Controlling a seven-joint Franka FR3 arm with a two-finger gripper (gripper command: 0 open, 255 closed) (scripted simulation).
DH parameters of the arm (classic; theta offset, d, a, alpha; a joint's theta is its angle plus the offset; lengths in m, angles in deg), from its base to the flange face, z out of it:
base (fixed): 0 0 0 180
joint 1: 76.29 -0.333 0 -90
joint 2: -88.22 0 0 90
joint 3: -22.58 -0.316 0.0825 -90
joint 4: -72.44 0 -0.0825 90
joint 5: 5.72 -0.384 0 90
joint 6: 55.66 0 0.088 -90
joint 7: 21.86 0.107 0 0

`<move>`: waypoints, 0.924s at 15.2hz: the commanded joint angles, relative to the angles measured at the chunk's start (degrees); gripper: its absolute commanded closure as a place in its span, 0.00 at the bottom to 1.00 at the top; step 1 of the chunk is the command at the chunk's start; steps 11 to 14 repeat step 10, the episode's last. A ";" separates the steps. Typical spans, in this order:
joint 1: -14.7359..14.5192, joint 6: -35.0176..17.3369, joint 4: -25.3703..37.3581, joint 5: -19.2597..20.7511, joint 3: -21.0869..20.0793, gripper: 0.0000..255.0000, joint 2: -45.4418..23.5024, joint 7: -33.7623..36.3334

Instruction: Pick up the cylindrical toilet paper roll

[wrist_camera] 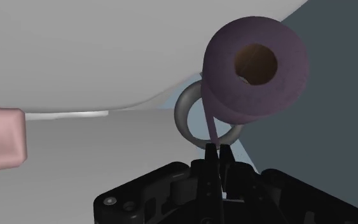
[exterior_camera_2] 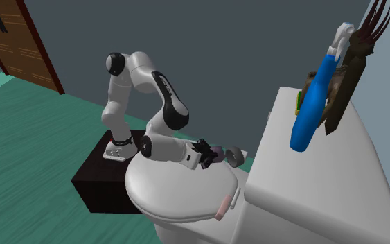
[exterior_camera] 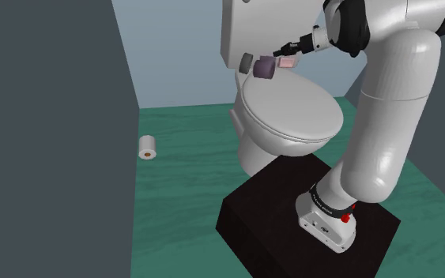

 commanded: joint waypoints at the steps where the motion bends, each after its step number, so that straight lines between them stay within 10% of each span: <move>1: -0.55 -0.01 0.62 0.89 0.59 1.00 0.87 1.24; 14: -2.64 -0.05 2.48 4.16 2.67 1.00 4.12 5.30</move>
